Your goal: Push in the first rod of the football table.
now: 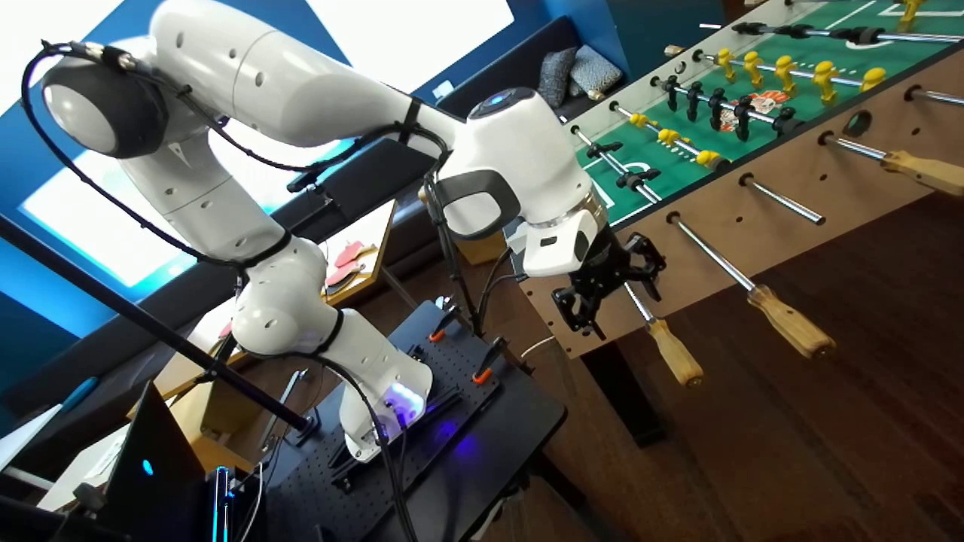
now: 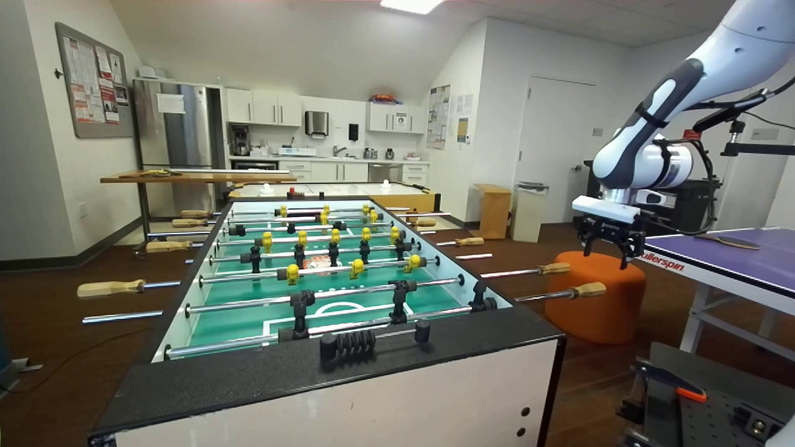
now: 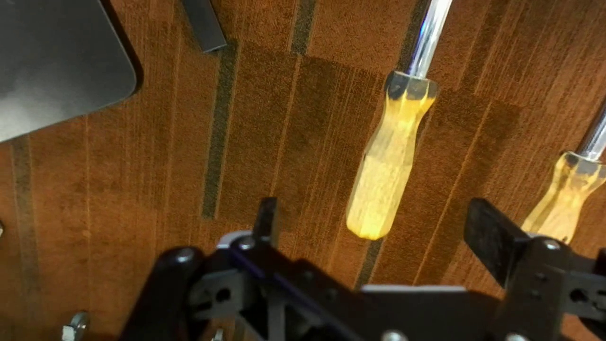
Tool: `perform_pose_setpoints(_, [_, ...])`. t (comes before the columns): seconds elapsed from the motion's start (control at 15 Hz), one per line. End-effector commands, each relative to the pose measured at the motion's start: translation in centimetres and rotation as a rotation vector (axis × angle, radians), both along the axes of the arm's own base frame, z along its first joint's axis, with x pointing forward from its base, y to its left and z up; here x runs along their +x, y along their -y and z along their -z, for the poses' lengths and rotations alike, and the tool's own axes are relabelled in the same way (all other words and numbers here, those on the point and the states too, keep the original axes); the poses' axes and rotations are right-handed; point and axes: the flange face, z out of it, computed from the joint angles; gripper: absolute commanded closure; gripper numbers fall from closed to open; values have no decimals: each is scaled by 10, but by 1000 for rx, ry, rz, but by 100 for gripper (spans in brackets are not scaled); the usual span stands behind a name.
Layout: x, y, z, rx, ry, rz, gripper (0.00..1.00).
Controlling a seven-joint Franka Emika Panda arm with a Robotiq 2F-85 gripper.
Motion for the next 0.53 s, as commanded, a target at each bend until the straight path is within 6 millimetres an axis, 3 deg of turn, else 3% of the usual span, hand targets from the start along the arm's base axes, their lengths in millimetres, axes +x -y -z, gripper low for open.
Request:
perform_pose_setpoints(0.0, [13,20,19,-1,1,55,0])
perform_pose_setpoints(0.33, [27,38,47,-59,-3,44,0])
perform_pose_setpoints(0.47, [33,36,58,-85,-16,-7,0])
